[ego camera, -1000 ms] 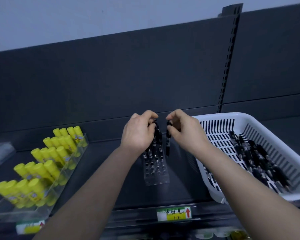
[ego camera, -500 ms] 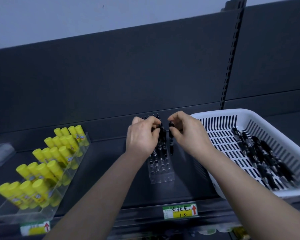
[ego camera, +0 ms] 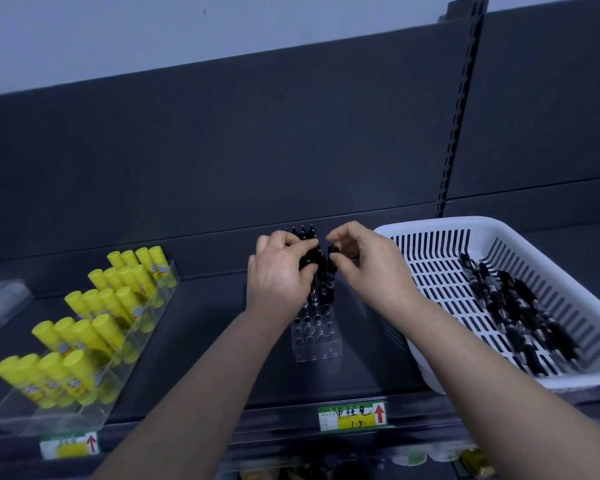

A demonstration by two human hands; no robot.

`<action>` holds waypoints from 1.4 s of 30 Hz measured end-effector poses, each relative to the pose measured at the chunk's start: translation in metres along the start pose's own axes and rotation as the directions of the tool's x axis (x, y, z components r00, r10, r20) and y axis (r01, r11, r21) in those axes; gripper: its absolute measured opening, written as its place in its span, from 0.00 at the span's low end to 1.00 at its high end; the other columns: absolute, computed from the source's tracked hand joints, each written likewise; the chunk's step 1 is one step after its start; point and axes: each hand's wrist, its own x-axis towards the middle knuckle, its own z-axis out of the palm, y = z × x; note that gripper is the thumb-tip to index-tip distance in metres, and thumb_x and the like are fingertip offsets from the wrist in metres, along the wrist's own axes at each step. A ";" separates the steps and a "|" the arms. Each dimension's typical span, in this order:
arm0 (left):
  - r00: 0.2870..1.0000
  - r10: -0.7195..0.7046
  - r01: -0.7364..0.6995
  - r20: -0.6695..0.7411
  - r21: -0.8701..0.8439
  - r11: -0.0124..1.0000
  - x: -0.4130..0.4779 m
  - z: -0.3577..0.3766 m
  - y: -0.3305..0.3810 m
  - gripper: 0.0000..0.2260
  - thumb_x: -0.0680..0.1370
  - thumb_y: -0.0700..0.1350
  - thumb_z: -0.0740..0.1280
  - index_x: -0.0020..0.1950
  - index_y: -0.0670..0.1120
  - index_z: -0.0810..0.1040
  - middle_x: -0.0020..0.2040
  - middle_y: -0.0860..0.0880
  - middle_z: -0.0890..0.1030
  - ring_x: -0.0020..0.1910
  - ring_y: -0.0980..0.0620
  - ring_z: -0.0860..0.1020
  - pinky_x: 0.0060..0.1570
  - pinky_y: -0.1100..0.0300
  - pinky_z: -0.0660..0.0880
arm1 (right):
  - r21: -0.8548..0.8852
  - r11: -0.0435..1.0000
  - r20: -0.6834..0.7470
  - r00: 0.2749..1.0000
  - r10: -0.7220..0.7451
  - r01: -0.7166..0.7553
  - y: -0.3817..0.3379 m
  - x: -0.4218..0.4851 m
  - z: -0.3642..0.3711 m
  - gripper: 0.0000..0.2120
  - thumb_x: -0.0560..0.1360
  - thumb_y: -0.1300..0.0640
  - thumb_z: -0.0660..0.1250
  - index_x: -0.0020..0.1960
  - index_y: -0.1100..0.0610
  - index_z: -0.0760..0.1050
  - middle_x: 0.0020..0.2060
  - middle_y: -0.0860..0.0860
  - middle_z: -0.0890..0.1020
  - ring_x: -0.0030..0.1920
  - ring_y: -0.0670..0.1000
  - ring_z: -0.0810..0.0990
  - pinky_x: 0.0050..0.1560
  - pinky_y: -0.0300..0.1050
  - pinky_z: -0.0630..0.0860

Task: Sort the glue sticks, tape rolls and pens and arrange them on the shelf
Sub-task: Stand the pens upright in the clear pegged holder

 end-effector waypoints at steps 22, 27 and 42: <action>0.994 0.031 -0.048 -0.108 -0.160 0.986 0.012 -0.008 0.028 0.11 0.79 0.40 0.63 0.58 0.51 0.79 0.57 0.55 0.77 0.59 0.53 0.70 0.56 0.58 0.72 | -0.254 0.966 0.094 0.992 0.082 -0.056 0.031 0.000 -0.021 0.10 0.73 0.55 0.70 0.54 0.47 0.76 0.49 0.43 0.82 0.50 0.46 0.81 0.52 0.47 0.77; 0.990 0.133 -0.125 0.040 -0.163 0.979 0.025 0.021 0.082 0.12 0.79 0.40 0.61 0.59 0.50 0.80 0.55 0.52 0.81 0.57 0.50 0.75 0.58 0.56 0.72 | -0.409 0.893 0.061 0.970 0.234 -0.189 0.069 -0.016 -0.075 0.08 0.74 0.57 0.66 0.51 0.46 0.78 0.48 0.43 0.82 0.51 0.48 0.80 0.47 0.44 0.75; 0.802 -0.071 -0.084 0.593 0.230 0.970 0.050 0.142 0.171 0.10 0.75 0.32 0.60 0.36 0.43 0.69 0.38 0.48 0.72 0.40 0.48 0.73 0.39 0.57 0.72 | -0.437 0.864 0.098 0.942 0.322 -0.251 0.146 -0.044 -0.154 0.10 0.75 0.57 0.64 0.54 0.46 0.77 0.48 0.42 0.81 0.51 0.47 0.78 0.44 0.41 0.72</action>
